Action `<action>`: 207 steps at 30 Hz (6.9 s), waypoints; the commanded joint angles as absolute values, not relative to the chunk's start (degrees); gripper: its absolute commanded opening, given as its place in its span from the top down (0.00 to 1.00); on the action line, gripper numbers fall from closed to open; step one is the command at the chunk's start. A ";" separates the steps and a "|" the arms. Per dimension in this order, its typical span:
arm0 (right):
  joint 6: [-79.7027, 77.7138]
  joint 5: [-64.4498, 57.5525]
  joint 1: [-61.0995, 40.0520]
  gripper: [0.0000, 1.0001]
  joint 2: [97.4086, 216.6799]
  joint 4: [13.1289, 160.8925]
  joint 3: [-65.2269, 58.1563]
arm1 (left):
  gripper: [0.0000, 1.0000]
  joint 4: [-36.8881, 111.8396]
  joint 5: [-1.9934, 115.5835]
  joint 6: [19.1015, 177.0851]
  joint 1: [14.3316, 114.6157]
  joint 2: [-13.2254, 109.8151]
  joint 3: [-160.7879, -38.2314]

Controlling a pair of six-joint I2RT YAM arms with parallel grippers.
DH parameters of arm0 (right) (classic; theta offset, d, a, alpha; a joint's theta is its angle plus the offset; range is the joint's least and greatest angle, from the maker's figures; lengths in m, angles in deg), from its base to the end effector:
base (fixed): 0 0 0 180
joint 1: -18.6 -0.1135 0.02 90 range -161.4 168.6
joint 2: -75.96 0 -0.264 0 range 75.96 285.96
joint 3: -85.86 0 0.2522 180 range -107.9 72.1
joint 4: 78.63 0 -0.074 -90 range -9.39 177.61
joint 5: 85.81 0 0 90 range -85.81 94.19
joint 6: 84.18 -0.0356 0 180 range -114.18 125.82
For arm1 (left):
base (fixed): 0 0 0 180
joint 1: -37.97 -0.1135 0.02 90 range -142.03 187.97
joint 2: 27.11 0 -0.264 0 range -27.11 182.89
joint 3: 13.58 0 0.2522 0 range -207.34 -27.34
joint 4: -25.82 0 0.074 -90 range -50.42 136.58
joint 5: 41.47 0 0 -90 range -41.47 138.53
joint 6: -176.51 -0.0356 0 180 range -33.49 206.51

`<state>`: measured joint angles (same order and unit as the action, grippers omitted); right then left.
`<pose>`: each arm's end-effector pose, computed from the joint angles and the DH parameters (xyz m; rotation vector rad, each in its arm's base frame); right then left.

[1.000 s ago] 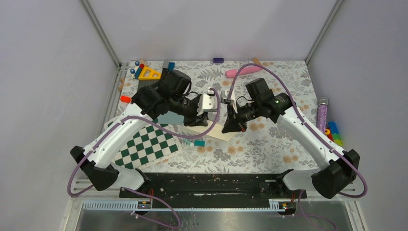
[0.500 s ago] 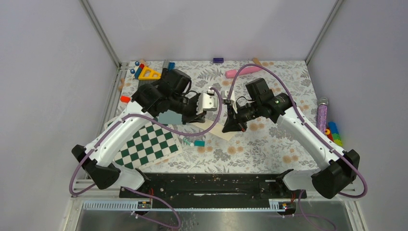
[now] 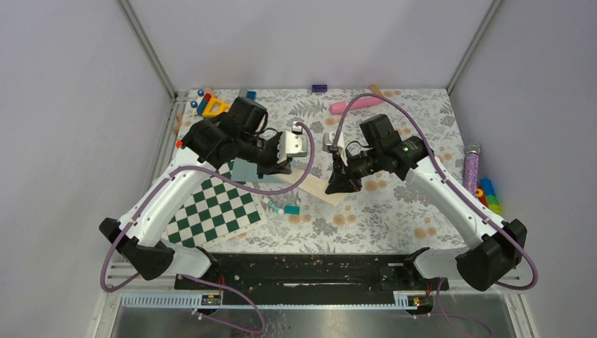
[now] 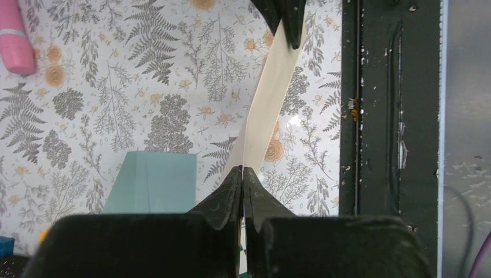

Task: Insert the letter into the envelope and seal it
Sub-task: Fold the letter.

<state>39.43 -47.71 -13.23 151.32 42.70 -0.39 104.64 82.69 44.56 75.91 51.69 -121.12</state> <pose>0.2107 0.1638 0.3455 -1.5326 1.6229 1.0543 0.1898 -0.1733 0.4144 1.7051 1.6287 -0.6898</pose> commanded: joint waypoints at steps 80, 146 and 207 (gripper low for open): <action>31.21 -39.05 -14.57 0.01 145.59 46.64 -4.19 | 1.00 96.76 92.72 51.91 76.70 46.63 -112.30; -58.61 -64.23 4.26 1.00 142.59 139.60 14.80 | 0.01 40.94 110.92 102.10 60.56 41.27 -96.09; -0.56 -39.00 3.91 0.10 133.01 78.90 5.53 | 1.00 32.72 106.05 107.00 61.70 41.79 -93.21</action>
